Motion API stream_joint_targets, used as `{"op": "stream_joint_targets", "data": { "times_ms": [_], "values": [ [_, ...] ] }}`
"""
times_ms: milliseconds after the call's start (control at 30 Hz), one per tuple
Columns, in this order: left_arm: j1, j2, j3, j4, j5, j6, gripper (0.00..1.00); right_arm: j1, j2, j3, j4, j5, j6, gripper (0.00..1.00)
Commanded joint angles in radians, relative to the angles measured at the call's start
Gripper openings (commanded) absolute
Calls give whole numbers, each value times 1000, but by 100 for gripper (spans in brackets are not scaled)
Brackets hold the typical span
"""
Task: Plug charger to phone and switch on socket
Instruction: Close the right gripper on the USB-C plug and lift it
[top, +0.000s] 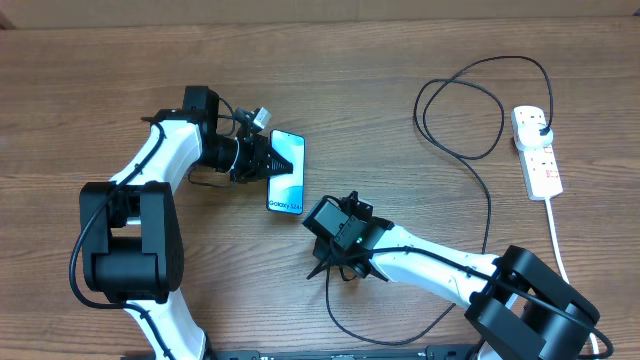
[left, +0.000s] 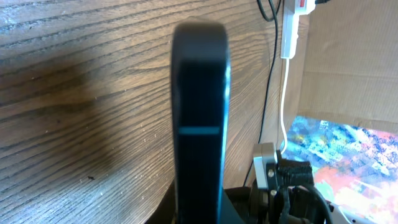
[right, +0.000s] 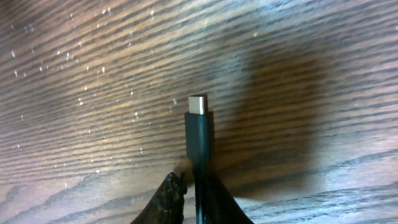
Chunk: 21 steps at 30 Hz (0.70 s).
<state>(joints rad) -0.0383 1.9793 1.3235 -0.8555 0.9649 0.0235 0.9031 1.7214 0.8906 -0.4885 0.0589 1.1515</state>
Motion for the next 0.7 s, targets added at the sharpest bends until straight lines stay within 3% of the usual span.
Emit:
{"op": "stream_joint_targets", "data": {
  "times_ms": [0,367,667],
  "values": [
    [5,-16,0,-4,30,34,4,-9,10,-5,-6,19,-8,15],
    [5,-16,0,-32,61,99,4,-9,10,-5,-5,63,-8,15],
    [5,-16,0,-38,79,120,4,-9,10,-5,16,77,-39,27]
  ]
}}
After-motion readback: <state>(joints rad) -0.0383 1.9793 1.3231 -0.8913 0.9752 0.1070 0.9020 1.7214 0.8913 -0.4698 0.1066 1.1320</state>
